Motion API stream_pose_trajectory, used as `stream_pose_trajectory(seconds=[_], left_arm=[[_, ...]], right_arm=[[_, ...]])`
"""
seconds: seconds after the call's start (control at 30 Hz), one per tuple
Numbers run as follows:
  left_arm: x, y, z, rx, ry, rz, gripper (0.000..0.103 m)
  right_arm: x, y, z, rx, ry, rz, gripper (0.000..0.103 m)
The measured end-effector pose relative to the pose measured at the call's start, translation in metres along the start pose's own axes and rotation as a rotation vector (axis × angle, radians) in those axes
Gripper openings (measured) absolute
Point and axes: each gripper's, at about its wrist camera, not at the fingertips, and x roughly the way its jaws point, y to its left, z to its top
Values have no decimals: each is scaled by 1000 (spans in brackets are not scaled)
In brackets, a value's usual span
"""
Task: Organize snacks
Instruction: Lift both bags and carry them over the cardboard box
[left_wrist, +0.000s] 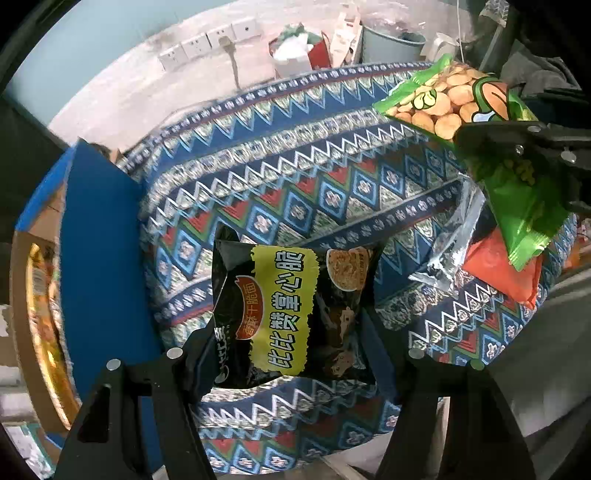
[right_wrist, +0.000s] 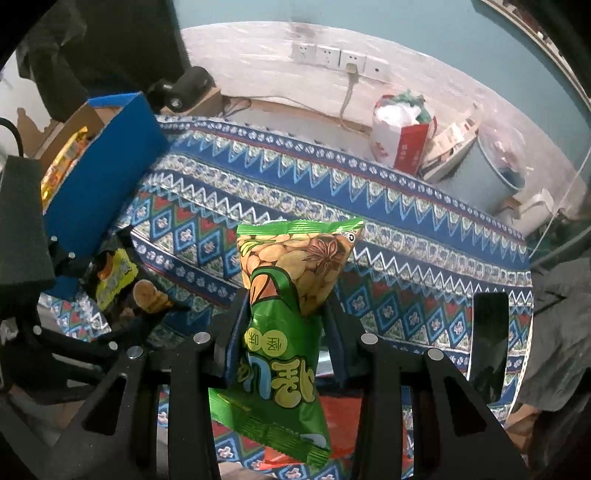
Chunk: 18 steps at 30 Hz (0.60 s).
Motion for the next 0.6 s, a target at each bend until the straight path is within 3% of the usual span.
stream_pose_trajectory(seconds=[0.6], left_arm=[[-45,38,0,-70,-127,37,70]], right_arm=[[-29,30,29,-38,-82,44,37]])
